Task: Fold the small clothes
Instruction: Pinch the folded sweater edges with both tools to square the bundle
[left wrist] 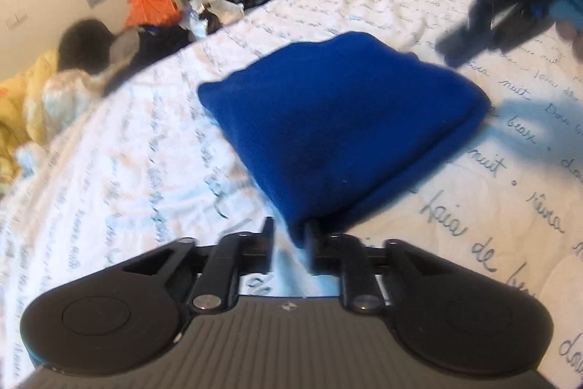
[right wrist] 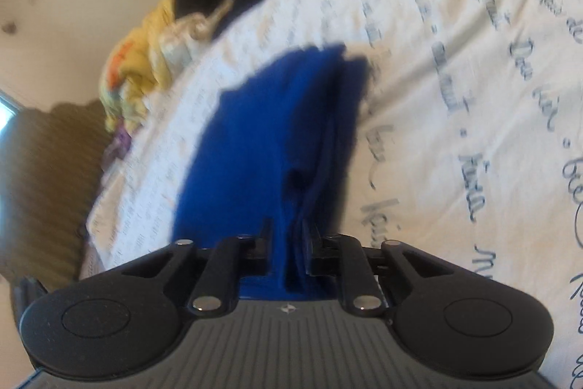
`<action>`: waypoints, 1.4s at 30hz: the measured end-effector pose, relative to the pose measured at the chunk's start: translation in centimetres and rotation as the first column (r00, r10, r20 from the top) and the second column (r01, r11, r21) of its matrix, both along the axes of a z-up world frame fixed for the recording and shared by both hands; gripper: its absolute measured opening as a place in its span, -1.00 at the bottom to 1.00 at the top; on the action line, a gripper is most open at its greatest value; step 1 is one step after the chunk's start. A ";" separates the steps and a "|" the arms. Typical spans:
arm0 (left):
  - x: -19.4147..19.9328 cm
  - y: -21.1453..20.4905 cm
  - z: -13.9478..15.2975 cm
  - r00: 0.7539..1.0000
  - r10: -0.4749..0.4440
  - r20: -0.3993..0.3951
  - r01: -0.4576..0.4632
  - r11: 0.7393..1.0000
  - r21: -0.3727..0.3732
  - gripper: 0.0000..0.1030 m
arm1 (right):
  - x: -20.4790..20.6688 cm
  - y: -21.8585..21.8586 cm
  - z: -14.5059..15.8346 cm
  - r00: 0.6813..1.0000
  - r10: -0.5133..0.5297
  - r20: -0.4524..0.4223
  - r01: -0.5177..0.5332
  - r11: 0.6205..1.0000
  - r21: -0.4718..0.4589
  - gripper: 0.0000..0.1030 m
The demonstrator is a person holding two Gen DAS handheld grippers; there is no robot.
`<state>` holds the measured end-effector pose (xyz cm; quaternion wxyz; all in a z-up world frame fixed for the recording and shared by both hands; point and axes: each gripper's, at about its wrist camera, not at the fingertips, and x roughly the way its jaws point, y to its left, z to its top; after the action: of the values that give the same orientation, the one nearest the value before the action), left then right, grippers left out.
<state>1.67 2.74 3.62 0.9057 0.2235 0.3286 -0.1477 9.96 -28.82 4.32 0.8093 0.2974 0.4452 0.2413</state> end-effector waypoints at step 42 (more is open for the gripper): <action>-0.2 -0.1 4.2 0.995 -0.068 0.078 0.081 0.981 -0.176 0.31 | 1.5 -1.3 1.5 0.994 -0.062 0.094 0.064 0.998 -0.025 -0.40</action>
<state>1.50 2.63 7.82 0.9271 0.1586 0.2727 -0.2022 11.46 -30.07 5.87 0.8406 0.2886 0.4005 0.2231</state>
